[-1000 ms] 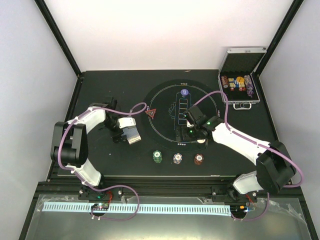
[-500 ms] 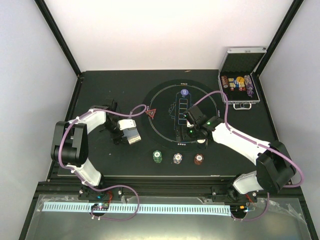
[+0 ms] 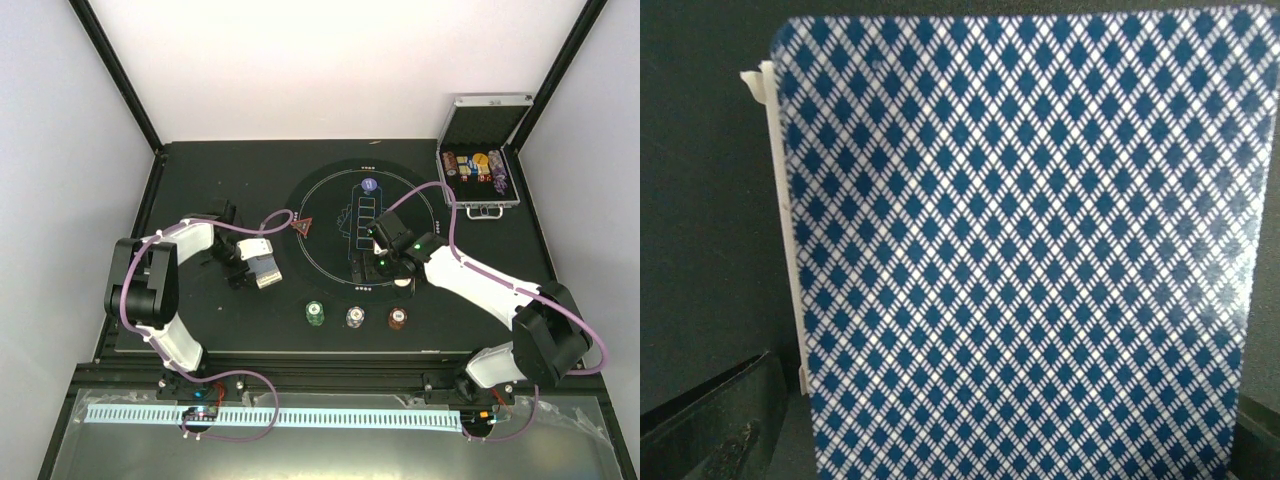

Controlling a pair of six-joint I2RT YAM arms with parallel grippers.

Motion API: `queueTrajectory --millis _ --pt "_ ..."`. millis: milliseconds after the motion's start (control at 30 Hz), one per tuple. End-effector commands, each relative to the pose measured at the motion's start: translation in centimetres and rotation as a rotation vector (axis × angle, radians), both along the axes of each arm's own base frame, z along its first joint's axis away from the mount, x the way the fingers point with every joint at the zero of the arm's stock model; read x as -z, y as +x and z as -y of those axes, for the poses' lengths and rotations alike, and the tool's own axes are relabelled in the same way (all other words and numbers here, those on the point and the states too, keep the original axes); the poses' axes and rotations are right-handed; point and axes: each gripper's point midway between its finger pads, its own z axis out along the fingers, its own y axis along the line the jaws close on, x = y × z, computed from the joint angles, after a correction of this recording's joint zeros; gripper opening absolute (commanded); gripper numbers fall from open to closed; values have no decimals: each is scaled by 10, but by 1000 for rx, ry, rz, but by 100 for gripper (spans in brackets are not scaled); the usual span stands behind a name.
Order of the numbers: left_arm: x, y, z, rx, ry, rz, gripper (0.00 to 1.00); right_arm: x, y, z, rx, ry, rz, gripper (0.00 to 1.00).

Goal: Distribute texas hold em gaming equipment

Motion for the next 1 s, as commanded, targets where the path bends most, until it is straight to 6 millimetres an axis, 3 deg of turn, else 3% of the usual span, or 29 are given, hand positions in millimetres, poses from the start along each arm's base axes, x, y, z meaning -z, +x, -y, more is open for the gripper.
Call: queueTrajectory --millis 0,267,733,967 --pt "6 4 -3 -15 4 6 99 -4 3 -4 4 6 8 99" --pt "6 -1 -6 -2 -1 -1 98 -1 5 -6 3 4 4 99" --pt "11 -5 -9 45 26 -12 89 2 4 -7 5 8 -5 94" --pt "12 -5 -6 45 11 -8 91 2 3 -7 3 13 -6 92"
